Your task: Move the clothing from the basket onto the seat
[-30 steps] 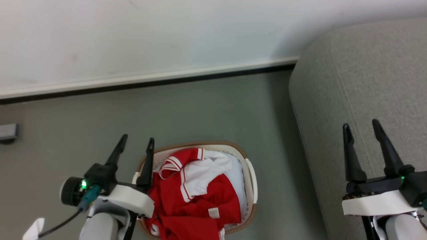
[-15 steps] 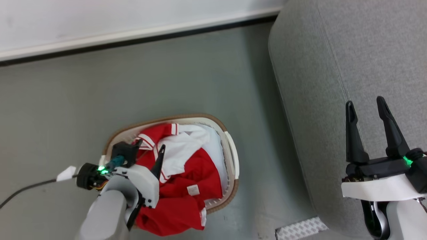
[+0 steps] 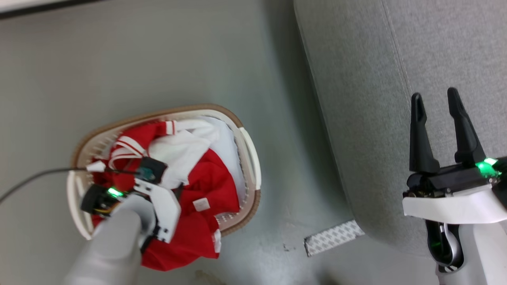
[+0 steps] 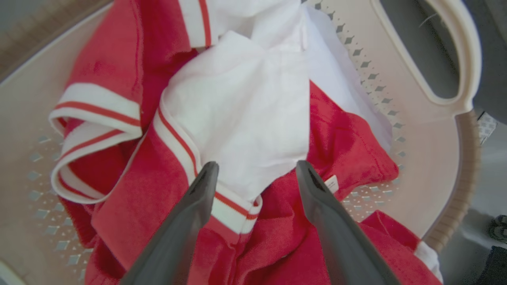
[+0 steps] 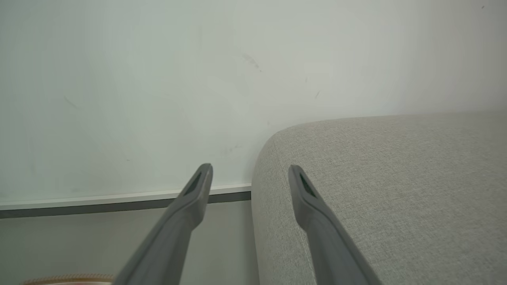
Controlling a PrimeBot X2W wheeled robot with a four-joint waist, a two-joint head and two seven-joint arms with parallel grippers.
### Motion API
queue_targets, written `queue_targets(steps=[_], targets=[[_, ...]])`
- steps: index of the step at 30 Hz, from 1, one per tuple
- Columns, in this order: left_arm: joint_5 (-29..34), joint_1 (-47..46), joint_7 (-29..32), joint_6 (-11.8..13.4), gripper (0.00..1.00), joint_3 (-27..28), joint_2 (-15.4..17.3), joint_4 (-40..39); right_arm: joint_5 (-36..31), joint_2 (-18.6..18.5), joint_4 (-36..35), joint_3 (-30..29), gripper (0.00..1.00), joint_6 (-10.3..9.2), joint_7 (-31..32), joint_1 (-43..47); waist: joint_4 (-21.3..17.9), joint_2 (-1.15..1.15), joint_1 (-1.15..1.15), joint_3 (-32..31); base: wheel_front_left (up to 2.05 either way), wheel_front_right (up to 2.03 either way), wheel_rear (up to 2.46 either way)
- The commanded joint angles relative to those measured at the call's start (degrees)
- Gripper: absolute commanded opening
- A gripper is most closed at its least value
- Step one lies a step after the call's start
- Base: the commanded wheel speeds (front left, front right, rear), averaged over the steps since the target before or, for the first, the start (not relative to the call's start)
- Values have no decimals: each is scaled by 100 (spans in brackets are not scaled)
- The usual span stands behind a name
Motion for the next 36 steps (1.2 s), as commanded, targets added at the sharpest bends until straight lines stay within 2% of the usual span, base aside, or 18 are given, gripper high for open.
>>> queue_targets(steps=[1,7,15,16,17,18,22,27,36], targets=[[35,-166,59,47,100,-13,135,112,118,10,-62,35,100,-10,3,-111,-172,0,-1,224,0,0,0],[68,-473,406,317,100,-42,243,557,369,8,-127,141,100,-10,3,-193,-349,0,-1,500,0,0,0],[176,-585,548,496,100,-212,393,788,501,8,-132,236,100,-10,3,-311,-469,0,-1,740,0,0,0],[150,-567,533,495,46,-214,395,806,504,8,-125,239,100,-10,3,-307,-473,0,-1,751,0,0,0],[125,-551,484,482,15,-215,388,815,510,8,-121,240,100,-10,3,-315,-474,0,-1,759,0,0,0],[99,-537,440,473,0,-220,384,821,511,8,-120,239,100,-10,3,-323,-473,0,-1,762,0,0,0],[35,-529,228,414,0,-241,329,835,455,8,-83,218,100,-10,3,-328,-428,0,-1,698,0,0,0],[-95,-478,7,335,0,-255,110,848,291,7,-20,188,100,-10,3,-282,-282,0,-1,393,0,0,0],[-517,-139,-784,86,0,-190,-348,798,-114,3,185,52,100,-10,2,-12,170,0,-1,-807,0,0,0]])
